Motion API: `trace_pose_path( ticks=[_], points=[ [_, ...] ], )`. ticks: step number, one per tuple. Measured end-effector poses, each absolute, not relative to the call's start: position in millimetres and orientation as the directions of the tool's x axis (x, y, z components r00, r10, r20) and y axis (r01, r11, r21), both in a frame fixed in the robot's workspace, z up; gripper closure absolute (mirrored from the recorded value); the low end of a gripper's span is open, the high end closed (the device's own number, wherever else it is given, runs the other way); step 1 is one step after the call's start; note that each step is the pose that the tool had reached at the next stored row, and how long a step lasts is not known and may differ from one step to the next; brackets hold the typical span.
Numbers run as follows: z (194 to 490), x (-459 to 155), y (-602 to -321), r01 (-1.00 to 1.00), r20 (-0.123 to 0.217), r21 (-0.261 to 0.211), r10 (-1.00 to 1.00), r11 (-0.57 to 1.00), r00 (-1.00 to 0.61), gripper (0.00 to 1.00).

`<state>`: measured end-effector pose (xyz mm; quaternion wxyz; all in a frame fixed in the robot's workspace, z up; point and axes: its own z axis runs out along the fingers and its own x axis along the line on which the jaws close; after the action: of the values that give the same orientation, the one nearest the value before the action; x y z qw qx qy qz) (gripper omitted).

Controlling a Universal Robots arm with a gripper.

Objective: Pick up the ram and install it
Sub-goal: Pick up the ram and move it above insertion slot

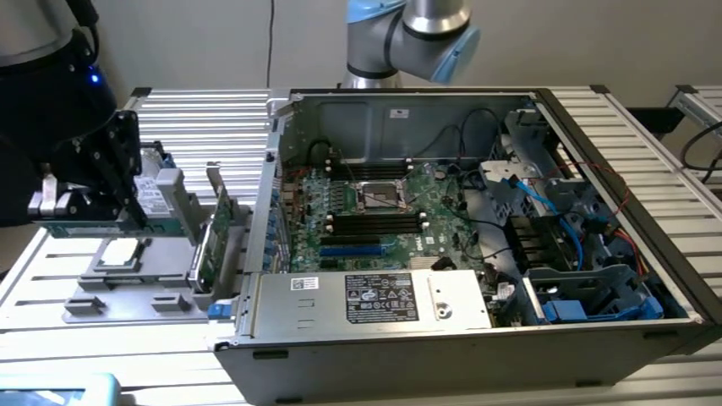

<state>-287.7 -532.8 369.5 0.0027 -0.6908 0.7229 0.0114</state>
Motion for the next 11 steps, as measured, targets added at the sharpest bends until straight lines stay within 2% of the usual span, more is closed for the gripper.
trace_pose_path(
  ticks=[11],
  points=[
    [393.1,-246.5,-532.8,-0.999,-0.023,0.013,-0.999,0.045,-0.046,0.88]
  ],
)
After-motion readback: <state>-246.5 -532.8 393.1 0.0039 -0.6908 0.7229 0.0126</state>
